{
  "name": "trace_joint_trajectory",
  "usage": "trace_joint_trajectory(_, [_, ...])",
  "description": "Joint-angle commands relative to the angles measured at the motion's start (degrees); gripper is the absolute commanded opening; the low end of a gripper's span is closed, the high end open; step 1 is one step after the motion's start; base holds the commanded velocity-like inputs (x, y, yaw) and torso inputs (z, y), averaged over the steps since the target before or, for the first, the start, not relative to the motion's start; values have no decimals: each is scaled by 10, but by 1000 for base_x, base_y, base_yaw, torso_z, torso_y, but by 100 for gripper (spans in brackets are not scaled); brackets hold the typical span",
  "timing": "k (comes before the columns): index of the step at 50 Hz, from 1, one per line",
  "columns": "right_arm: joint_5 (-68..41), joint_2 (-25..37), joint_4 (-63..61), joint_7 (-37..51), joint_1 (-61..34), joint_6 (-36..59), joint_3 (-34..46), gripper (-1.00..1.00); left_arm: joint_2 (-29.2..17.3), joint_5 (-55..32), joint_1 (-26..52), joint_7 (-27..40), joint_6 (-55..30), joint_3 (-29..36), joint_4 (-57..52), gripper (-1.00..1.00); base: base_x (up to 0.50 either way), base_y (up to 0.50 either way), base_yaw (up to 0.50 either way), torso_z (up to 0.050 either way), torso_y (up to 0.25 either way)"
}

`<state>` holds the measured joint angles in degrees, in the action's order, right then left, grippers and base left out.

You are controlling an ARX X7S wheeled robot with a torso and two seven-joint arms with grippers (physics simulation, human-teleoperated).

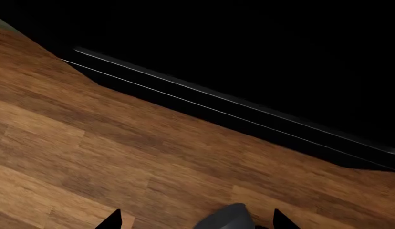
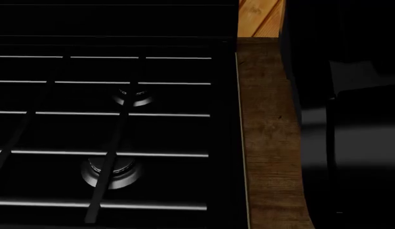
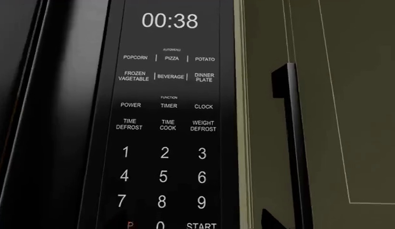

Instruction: Press the stop button on the microwave

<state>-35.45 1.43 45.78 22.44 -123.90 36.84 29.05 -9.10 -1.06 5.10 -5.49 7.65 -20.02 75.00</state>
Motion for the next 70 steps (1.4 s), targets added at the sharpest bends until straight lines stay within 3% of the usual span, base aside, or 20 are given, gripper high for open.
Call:
trace_joint_trajectory(1, [-20, 6, -27, 3, 5, -1, 6, 100, 0, 0, 1, 0, 0, 0, 0, 100, 375, -129, 0, 50, 123])
trace_joint_trajectory(59, [-75, 18, -138, 51, -18, 32, 30, 100, 0, 0, 1, 0, 0, 0, 0, 100, 93, -53, 0, 50, 123])
trace_joint_trajectory(70, [-84, 18, -136, 56, -15, 33, 33, 100, 0, 0, 1, 0, 0, 0, 0, 100, 0, 0, 0, 6, 10])
